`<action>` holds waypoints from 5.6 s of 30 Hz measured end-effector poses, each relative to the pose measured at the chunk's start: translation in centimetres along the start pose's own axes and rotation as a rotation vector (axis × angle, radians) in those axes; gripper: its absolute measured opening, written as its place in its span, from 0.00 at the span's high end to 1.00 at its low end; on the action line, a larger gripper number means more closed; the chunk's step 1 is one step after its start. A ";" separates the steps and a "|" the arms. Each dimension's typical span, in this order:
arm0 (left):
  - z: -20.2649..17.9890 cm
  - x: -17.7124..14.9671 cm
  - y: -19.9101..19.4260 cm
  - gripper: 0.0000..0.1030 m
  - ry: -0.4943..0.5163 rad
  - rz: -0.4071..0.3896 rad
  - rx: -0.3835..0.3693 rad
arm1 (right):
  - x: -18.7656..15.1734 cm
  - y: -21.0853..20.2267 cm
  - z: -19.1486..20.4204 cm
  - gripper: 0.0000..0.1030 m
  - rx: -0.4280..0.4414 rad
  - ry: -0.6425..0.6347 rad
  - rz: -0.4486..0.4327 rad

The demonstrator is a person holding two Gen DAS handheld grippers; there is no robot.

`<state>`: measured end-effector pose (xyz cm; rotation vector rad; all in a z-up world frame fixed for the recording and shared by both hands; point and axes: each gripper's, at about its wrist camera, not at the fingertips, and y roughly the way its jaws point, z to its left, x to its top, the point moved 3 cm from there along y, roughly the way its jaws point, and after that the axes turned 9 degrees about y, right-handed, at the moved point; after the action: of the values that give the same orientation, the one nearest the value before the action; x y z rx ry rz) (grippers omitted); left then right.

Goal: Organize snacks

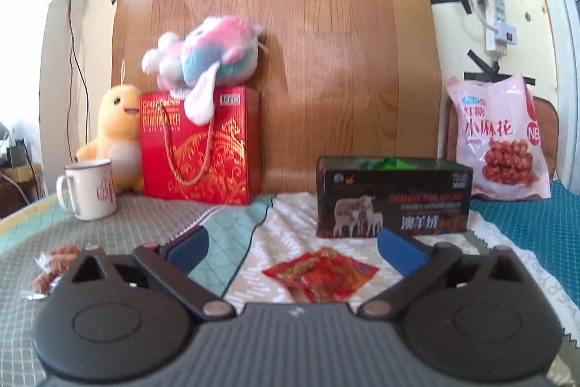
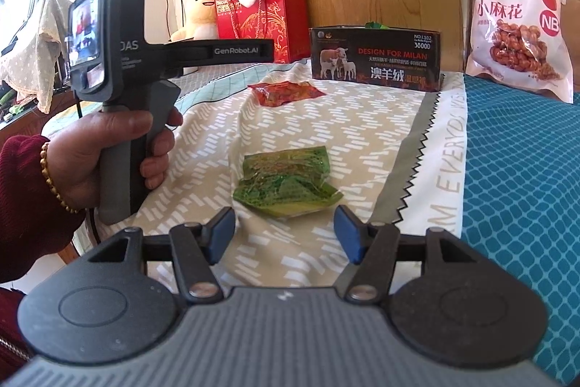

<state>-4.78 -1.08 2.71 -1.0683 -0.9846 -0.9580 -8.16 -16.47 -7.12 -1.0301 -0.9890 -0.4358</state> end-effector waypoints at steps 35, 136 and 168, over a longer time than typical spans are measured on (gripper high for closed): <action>0.5 0.3 0.8 0.06 -0.091 0.245 -0.394 | 0.6 0.0 -0.5 0.47 -0.012 -0.017 0.004; 3.3 25.9 1.2 0.81 -0.265 0.074 -1.076 | 27.6 -6.1 -0.5 0.83 0.189 -0.050 -0.385; -2.6 10.7 27.7 0.74 -0.336 0.467 -0.825 | 23.5 19.8 -14.0 0.82 -0.001 0.162 -0.028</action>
<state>24.84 0.66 5.78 -2.0969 -0.5339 -0.8082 24.74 -15.98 0.43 -0.9674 -0.8596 -0.5346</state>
